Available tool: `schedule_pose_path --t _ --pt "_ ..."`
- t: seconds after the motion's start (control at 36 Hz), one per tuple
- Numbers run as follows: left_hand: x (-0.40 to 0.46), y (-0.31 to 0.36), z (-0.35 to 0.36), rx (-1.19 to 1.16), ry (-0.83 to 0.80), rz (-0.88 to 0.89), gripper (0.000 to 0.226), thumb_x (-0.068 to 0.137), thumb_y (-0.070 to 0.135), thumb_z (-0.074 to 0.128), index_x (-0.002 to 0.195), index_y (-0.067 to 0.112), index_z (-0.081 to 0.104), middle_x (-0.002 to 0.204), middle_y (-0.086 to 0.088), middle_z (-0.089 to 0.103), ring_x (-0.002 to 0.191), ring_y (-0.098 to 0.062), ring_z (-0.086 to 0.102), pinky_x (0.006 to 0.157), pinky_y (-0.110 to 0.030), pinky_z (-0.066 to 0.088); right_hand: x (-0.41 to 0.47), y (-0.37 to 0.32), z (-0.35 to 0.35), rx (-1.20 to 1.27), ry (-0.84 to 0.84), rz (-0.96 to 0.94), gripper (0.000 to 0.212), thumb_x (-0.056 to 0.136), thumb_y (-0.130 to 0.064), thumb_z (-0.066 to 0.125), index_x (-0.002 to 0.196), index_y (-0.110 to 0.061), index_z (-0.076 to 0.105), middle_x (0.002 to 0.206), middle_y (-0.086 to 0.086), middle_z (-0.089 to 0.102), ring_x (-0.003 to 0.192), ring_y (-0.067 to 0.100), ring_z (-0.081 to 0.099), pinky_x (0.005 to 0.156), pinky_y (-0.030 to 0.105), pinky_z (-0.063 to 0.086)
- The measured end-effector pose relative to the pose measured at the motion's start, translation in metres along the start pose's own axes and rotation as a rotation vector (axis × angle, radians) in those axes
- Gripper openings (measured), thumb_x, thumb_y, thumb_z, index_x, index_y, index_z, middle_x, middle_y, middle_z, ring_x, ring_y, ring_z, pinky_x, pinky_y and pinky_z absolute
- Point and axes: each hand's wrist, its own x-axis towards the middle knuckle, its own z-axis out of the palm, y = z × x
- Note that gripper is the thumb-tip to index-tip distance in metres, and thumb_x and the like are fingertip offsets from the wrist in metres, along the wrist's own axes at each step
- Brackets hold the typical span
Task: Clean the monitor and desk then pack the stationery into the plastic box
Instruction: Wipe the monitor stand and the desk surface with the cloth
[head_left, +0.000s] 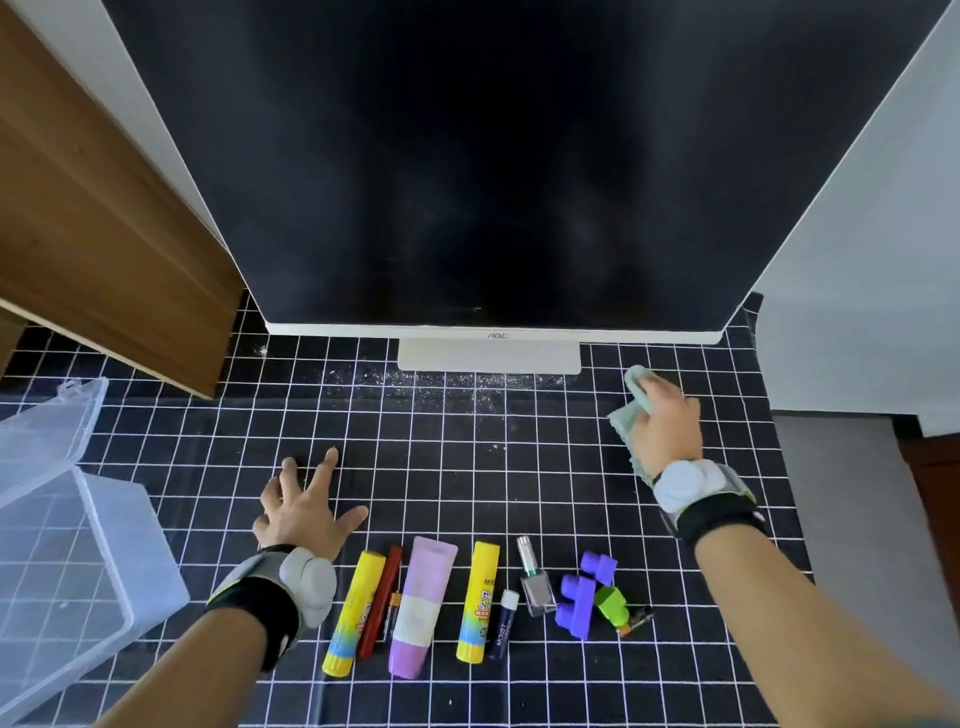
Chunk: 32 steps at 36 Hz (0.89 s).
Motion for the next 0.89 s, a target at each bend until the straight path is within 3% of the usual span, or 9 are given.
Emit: schedule_pose_path --t 0.08,0.28,0.39,0.61,0.89 --pt "0.0 0.0 0.0 0.001 0.0 0.003 0.09 0.085 0.064 0.062 0.154 0.048 0.007 0.164 -0.007 0.004 0.148 -0.035 0.009 0.112 -0.058 0.03 -0.002 -0.02 0.018 -0.058 -0.104 -0.123 0.055 0.076 0.002 0.056 0.128 -0.016 0.062 0.134 0.002 0.06 0.119 0.026 0.056 0.086 0.028 0.023" --pt "-0.001 0.0 0.0 -0.002 0.001 -0.003 0.089 0.086 0.062 0.062 0.154 0.048 0.007 0.164 -0.007 0.003 0.148 -0.035 0.009 0.111 -0.057 0.03 -0.015 -0.08 0.031 -0.092 -0.134 -0.066 0.043 0.084 -0.003 0.057 0.126 -0.011 0.06 0.137 0.004 0.055 0.097 0.035 0.051 0.081 0.041 0.047" --pt "-0.001 0.001 0.0 0.0 0.003 -0.003 0.089 0.086 0.063 0.062 0.154 0.049 0.006 0.164 -0.006 0.002 0.148 -0.034 0.009 0.112 -0.057 0.03 -0.018 -0.103 0.028 -0.139 -0.189 0.016 0.039 0.087 -0.007 0.057 0.126 -0.011 0.057 0.137 0.007 0.05 0.106 0.036 0.047 0.08 0.043 0.047" --pt "-0.001 0.0 0.001 0.004 0.001 -0.003 0.088 0.086 0.063 0.06 0.153 0.05 0.005 0.165 -0.006 0.001 0.149 -0.034 0.007 0.112 -0.056 0.029 -0.025 -0.143 0.042 -0.255 -0.255 0.068 0.052 0.088 -0.014 0.057 0.138 -0.007 0.043 0.14 0.015 0.041 0.119 0.037 0.044 0.088 0.043 0.045" --pt "0.001 -0.001 0.005 0.003 0.008 0.003 0.089 0.086 0.064 0.061 0.153 0.05 0.005 0.165 -0.007 0.001 0.149 -0.035 0.007 0.112 -0.058 0.029 -0.031 -0.167 0.049 -0.224 -0.336 0.003 0.057 0.089 -0.012 0.053 0.143 -0.008 0.034 0.143 0.011 0.035 0.128 0.034 0.037 0.09 0.045 0.045"
